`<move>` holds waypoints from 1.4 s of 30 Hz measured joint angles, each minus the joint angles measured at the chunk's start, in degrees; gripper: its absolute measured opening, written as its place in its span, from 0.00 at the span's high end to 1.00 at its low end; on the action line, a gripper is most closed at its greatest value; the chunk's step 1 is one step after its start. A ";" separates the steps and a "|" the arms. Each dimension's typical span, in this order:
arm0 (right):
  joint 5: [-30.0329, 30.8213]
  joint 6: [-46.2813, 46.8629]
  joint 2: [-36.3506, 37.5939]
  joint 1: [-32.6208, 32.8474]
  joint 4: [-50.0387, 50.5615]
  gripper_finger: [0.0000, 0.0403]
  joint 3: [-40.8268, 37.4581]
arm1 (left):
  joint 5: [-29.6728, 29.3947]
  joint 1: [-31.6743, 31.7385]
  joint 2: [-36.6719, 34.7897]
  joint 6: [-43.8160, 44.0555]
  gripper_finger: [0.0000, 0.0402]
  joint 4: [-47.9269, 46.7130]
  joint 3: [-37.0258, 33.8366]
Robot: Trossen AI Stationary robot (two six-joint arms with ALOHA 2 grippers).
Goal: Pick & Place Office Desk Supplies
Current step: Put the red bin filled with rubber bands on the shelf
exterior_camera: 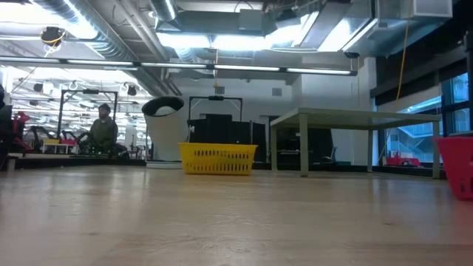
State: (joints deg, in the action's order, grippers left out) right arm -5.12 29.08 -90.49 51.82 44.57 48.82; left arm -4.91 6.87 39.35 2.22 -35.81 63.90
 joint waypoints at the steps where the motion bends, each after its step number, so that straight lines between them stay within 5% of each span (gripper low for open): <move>1: 0.35 -0.01 -0.86 0.03 0.01 0.63 0.00 | 0.00 -0.01 0.02 0.00 0.65 0.00 0.00; 7: 1.49 1.70 -4.71 -0.11 -0.76 0.67 0.25 | 0.00 -0.02 0.02 0.00 0.65 0.00 0.00; 13: 3.01 4.01 -5.06 -0.12 -1.42 0.96 0.28 | 0.01 -0.02 0.02 0.00 0.65 -0.01 0.00; 42: 7.39 9.00 -5.17 -5.55 18.88 1.00 18.62 | 0.01 0.00 0.00 0.00 0.65 0.00 0.00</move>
State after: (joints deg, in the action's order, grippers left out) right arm 2.27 38.07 -95.66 46.27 63.46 67.44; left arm -4.91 6.87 39.36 2.22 -35.81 63.90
